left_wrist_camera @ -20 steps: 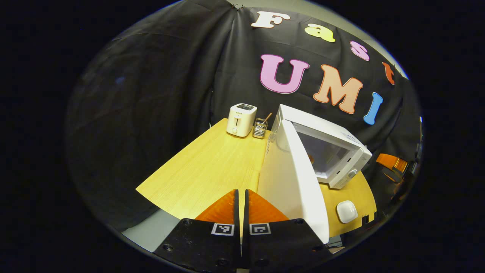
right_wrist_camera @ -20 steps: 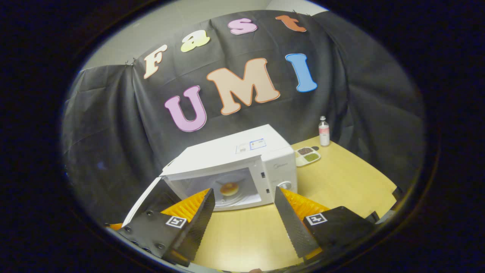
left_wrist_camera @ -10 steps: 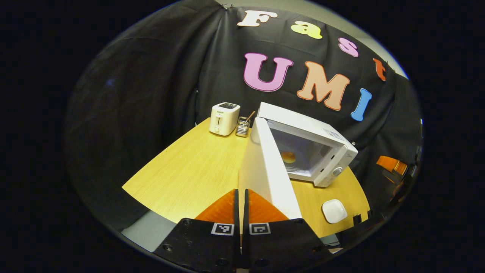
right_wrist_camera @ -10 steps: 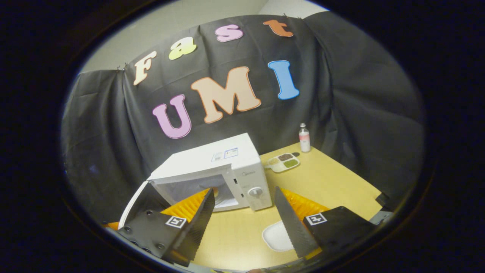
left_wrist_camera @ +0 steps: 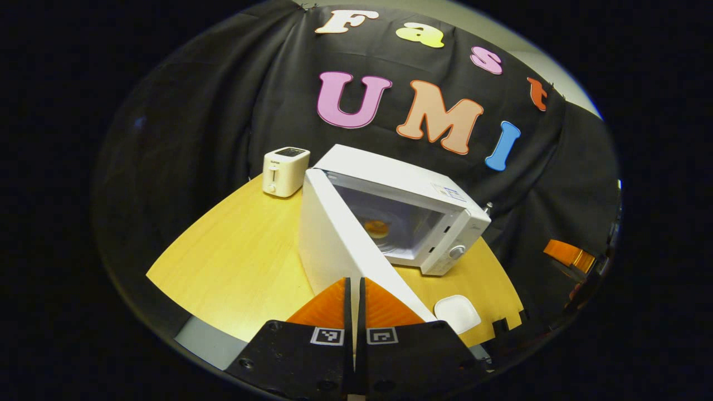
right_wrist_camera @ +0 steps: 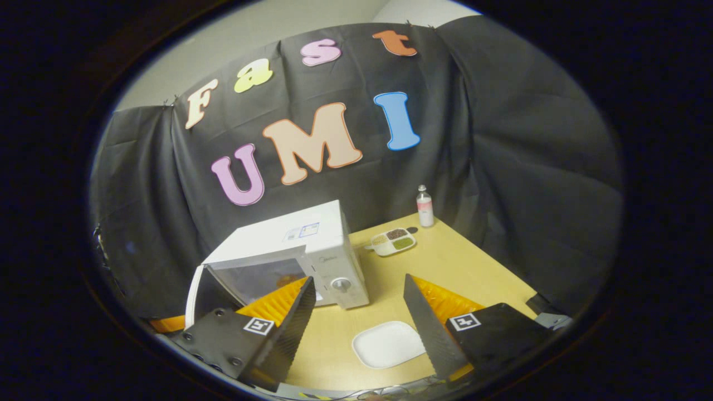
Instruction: Open the microwave oven with the left hand, put the food in, and close the microwave oven.
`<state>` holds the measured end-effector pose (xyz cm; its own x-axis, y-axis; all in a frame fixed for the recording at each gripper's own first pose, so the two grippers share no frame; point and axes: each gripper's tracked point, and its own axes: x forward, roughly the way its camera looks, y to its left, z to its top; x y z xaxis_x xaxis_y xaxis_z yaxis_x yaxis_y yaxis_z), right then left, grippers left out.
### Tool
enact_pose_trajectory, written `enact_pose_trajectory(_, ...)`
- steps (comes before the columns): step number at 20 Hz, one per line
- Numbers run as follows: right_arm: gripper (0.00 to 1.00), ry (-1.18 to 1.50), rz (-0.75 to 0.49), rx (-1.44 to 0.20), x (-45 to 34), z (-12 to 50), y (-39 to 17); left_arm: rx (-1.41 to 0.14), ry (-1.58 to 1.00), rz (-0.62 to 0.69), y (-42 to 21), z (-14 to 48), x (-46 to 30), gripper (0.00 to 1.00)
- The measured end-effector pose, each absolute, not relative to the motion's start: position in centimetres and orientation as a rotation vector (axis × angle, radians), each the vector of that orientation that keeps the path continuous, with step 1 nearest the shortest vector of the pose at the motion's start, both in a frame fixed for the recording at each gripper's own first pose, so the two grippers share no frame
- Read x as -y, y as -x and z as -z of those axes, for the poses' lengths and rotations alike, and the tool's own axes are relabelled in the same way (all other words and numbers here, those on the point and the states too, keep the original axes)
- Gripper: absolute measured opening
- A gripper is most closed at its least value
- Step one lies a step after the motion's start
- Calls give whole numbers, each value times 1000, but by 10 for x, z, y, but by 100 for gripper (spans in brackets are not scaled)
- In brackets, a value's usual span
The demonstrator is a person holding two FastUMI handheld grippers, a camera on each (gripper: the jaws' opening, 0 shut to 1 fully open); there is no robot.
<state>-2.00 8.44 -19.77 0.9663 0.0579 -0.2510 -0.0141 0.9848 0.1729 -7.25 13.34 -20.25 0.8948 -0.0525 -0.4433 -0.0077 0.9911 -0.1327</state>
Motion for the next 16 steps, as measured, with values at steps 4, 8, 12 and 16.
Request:
enact_pose_trajectory(4,98,-163,-13,-263,-60,197,24,-466,127,94,46,204,-89,0)
enact_pose_trajectory(8,98,-163,28,-267,-34,200,26,-469,101,157,22,209,-50,0)
enact_pose_trajectory(12,98,-149,69,-275,-8,202,27,-466,69,202,-7,214,-19,1)
enact_pose_trajectory(16,98,-149,97,-283,10,206,28,-459,64,226,-32,219,8,1)
